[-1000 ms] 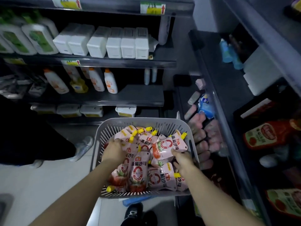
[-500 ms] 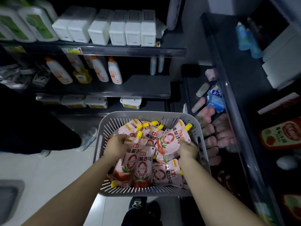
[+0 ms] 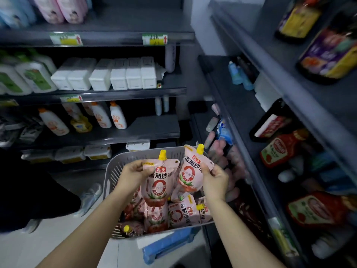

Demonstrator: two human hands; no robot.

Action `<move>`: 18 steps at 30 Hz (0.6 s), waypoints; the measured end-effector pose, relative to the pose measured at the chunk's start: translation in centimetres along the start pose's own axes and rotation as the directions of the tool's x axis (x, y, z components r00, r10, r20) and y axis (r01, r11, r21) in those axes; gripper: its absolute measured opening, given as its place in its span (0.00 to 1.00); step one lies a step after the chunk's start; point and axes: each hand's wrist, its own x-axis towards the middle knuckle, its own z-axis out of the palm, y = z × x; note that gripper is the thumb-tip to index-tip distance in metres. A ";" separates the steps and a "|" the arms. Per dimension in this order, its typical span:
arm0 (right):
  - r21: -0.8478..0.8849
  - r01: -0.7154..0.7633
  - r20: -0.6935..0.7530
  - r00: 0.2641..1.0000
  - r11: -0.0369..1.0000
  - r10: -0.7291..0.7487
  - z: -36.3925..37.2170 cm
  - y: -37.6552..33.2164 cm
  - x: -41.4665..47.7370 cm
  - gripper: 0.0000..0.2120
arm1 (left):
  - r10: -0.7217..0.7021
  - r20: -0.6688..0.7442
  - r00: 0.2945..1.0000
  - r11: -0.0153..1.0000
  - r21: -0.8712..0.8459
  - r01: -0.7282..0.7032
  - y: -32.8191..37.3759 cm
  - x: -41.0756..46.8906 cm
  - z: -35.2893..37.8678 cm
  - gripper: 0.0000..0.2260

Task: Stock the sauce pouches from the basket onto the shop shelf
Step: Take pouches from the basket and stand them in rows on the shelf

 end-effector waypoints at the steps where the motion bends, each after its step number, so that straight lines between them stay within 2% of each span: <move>1: 0.003 0.025 -0.017 1.000 1.000 -0.025 -0.6 -0.5 -0.4 0.05 | 0.007 0.007 1.000 1.000 -0.010 -0.007 0.5 -0.3 0.2 0.05; 7: -0.007 0.097 -0.129 0.987 0.995 -0.097 -3.7 -3.0 -4.9 0.04 | 0.044 0.124 0.991 0.999 -0.031 -0.040 3.5 -2.4 1.2 0.06; 11: -0.110 0.151 -0.231 0.957 0.982 -0.173 -6.7 -4.2 -8.4 0.05 | 0.136 0.230 0.964 0.991 -0.039 -0.130 5.7 -4.8 2.8 0.06; 15: 0.009 0.187 -0.346 0.922 0.982 -0.172 -10.3 -6.1 -12.9 0.08 | 0.191 0.366 0.911 0.981 -0.043 -0.188 7.7 -7.9 4.9 0.07; 18: 0.024 0.220 -0.428 0.884 0.975 -0.189 -13.4 -7.3 -15.9 0.08 | 0.223 0.469 0.854 0.973 -0.049 -0.227 8.7 -10.4 6.8 0.09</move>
